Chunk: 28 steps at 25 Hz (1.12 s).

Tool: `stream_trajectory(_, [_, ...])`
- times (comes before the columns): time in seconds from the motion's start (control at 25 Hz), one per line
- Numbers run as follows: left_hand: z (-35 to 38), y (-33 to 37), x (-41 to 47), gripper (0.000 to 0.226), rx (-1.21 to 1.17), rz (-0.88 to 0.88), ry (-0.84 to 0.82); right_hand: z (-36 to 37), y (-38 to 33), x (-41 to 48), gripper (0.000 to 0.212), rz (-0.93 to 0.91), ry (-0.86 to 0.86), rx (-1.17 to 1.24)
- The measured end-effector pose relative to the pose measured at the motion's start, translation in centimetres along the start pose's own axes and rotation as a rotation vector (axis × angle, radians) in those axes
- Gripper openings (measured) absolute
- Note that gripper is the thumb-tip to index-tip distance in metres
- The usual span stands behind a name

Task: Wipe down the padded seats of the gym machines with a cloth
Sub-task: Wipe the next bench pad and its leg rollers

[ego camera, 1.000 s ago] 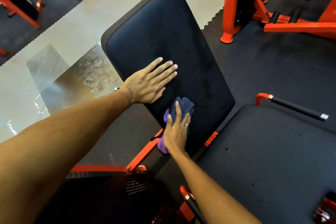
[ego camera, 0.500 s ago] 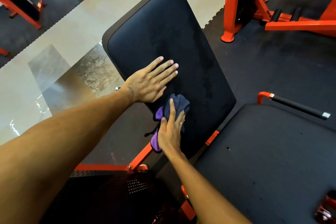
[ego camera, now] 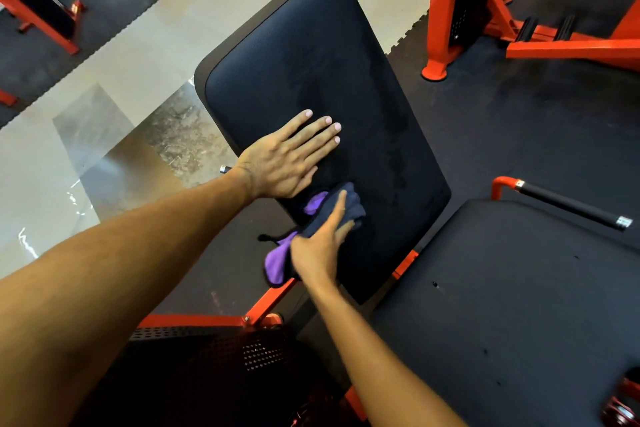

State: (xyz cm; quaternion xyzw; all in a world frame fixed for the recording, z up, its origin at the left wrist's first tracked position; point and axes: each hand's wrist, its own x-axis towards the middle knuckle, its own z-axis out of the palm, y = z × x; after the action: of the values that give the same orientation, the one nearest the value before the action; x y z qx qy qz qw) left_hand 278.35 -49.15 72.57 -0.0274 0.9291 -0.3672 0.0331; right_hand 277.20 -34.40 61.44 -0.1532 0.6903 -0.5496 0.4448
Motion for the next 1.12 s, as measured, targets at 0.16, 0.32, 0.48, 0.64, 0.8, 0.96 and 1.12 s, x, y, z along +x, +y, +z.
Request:
stream_trajectory(0.16, [-0.1,0.0,0.0,0.063,0.011,0.0,-0.007,0.6,2.4,-1.0,0.124,-0.138,0.043,-0.158])
stream_trajectory(0.32, [-0.1,0.1,-0.1,0.062,0.004,0.0,-0.018,-1.1,5.9,-0.6,0.136,-0.083,0.068,-0.344])
stream_trajectory(0.48, [0.0,0.1,-0.1,0.062,-0.01,-0.009,-0.003,-1.2,4.5,0.2,0.125,-0.106,0.005,-0.22])
stream_trajectory(0.64, [0.0,0.2,0.0,0.063,0.001,-0.013,0.019,-1.5,-1.0,3.5,0.083,-0.245,0.116,-0.135])
stream_trajectory(0.8, [0.0,0.1,-0.2,0.062,0.014,-0.003,-0.004,-4.9,-2.2,10.1,0.062,-0.146,0.286,-0.183])
stream_trajectory(0.96, [0.2,0.0,-0.3,0.063,0.018,-0.005,0.005,-7.2,0.8,12.0,0.056,-0.011,0.3,-0.107])
stream_trajectory(1.12, [0.3,0.2,-0.2,0.063,0.012,-0.01,0.005,-4.8,3.1,7.3,0.063,-0.009,0.202,-0.134])
